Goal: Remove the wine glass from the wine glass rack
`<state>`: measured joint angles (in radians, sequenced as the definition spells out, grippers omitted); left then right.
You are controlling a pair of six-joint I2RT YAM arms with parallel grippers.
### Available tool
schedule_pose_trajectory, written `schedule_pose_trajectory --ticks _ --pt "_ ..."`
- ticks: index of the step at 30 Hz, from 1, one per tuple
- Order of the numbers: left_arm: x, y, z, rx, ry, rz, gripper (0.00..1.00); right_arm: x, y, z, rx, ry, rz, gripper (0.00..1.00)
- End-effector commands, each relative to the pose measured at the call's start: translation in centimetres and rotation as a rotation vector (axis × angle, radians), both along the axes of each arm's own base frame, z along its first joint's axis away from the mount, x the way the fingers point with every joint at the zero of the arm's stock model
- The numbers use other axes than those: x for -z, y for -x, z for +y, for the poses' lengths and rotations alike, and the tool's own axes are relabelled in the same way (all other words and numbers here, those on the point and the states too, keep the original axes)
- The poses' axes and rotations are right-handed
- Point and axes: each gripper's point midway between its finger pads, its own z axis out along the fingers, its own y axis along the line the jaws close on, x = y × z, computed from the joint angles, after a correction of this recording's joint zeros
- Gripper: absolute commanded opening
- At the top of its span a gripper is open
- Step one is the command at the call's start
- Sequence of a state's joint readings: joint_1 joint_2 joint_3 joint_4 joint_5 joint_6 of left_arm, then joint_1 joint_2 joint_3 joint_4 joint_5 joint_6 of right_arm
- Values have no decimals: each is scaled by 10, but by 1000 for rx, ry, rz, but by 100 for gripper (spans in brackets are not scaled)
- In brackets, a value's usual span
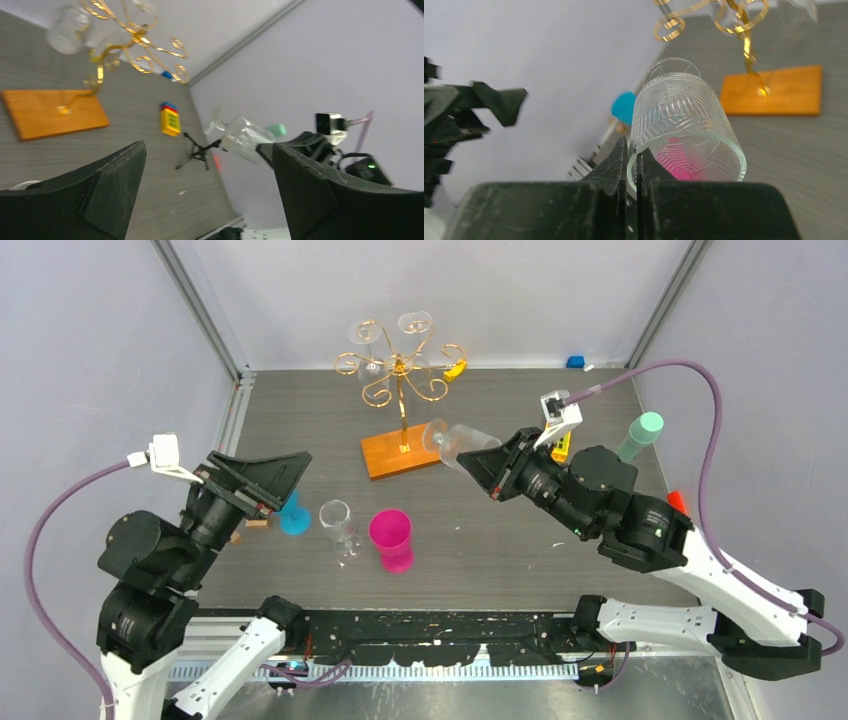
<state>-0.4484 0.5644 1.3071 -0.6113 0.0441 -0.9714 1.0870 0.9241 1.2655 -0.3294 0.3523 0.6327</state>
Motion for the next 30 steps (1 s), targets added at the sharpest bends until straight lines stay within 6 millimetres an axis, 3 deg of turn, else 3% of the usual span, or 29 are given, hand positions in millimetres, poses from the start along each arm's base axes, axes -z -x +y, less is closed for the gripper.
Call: schedule_pose_trajectory --ticks 1,8,14,22,30 --pt "43 -9 40 -200 -281 17 100 49 13 -33 15 307 135 0" --pt "61 -6 52 -236 -388 41 100 106 23 -39 -21 565 270 0" --pt "75 -7 42 -169 -450 68 100 159 30 1 -160 665 384 0" --pt "97 -8 35 -117 -505 106 100 219 26 32 -196 762 511 0" --pt "111 5 43 -103 -583 122 100 271 18 56 -185 819 636 0"
